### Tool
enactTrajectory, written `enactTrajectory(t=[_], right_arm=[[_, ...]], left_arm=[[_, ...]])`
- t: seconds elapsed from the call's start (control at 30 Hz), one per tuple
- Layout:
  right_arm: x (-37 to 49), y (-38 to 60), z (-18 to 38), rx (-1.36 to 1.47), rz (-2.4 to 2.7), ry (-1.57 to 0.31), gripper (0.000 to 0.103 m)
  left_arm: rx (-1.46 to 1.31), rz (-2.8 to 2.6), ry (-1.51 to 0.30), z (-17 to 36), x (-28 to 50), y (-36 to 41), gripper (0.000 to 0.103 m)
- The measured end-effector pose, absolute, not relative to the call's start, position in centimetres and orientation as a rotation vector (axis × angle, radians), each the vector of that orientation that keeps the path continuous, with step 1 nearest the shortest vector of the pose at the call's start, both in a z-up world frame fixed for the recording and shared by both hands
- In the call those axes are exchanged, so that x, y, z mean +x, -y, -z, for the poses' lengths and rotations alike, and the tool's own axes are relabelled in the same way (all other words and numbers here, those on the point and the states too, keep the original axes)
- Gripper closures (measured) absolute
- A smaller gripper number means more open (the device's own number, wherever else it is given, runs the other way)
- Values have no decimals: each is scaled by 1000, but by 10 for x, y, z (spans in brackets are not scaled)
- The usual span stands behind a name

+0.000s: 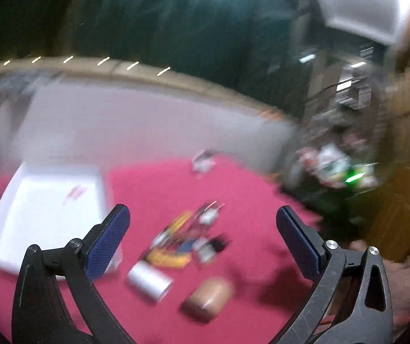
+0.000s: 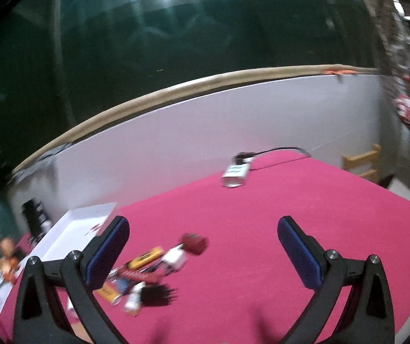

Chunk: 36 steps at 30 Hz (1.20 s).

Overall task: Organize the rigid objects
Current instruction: 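Grasp the tan tape roll with the left gripper while the right gripper grasps the black charger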

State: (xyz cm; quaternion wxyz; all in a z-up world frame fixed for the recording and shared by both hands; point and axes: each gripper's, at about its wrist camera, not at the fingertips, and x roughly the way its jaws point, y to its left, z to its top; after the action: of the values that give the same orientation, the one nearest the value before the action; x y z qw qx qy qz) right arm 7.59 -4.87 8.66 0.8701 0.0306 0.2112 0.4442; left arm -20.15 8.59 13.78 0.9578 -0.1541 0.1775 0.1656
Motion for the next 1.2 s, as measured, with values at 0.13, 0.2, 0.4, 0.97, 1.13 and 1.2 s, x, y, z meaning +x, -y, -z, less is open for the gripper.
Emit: enactTrajectory(t=[0.13,0.2,0.4,0.97,1.13,1.2], right_arm=[[75,28,-65,-61,-1067,-564,0],[78,21,-53,-116,-1131,-610,0],[70,-9,-26,-386,-1229,-682,0],[65,-69,-1,-795,-1519,-692,46],[59,-62,-1,-795,-1523,-700,54],[57,-57,-2,-760,-1516,-722,54]], left_arm=[[-222,-512,-426,-89,-191,-74,0],[-214,-473,-442,-78,-189,-69,0],[-46,-318,-604,-49,-156,-37,0],[-46,-109,-811,-13,-111,-25,18],[-52,-107,-857,-5,-109,-29,47],[-50,-110,-858,-6,-111,-28,48]])
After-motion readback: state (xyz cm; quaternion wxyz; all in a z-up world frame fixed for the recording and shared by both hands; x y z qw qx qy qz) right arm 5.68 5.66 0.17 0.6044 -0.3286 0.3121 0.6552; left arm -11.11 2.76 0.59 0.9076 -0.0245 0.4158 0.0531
